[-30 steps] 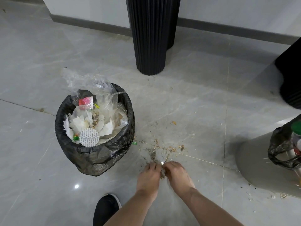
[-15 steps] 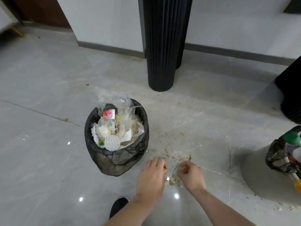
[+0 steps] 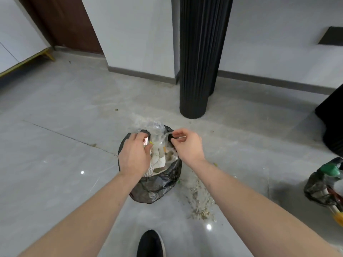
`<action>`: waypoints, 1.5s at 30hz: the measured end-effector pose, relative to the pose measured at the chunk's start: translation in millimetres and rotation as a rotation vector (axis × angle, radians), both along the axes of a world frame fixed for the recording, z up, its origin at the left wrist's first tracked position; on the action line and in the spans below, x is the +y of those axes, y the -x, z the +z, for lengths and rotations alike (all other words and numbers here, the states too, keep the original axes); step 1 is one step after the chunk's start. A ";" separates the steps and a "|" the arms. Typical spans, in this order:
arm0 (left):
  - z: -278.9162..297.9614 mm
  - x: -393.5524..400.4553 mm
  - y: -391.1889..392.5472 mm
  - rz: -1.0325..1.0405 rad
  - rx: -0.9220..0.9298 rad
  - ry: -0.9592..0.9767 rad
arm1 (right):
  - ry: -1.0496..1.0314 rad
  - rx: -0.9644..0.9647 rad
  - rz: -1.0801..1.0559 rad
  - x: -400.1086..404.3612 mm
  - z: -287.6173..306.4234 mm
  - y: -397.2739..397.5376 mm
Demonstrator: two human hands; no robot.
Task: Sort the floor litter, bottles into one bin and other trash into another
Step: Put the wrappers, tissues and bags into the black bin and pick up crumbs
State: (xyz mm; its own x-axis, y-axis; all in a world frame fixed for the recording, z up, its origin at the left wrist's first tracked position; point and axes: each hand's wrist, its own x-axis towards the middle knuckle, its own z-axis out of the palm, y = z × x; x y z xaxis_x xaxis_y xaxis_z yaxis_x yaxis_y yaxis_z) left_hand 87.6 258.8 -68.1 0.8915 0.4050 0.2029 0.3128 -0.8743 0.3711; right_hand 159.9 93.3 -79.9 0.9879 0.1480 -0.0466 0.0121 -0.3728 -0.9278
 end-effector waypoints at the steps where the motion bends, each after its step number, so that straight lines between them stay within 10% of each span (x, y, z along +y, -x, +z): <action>1: -0.6 -7.3 1.0 -0.028 -0.042 0.011 | 0.014 -0.012 -0.034 -8.5 -6.5 1.2; 8: -72.0 -120.6 39.4 -0.538 0.146 0.078 | 0.305 0.022 -0.194 -137.4 -118.2 38.4; 15: -172.6 -145.6 52.8 -0.327 0.634 0.148 | 0.659 0.318 -0.063 -208.3 -206.5 75.0; 29: -229.6 -148.4 -14.4 -0.002 0.634 0.320 | 0.653 0.232 0.162 -182.4 -238.1 61.2; 37: -233.3 -146.6 20.9 -0.560 0.552 0.196 | 0.652 0.156 0.093 -195.7 -227.0 16.0; 45: -232.8 -133.0 -5.7 -0.352 0.469 0.232 | 0.758 0.187 0.238 -158.8 -224.5 -59.0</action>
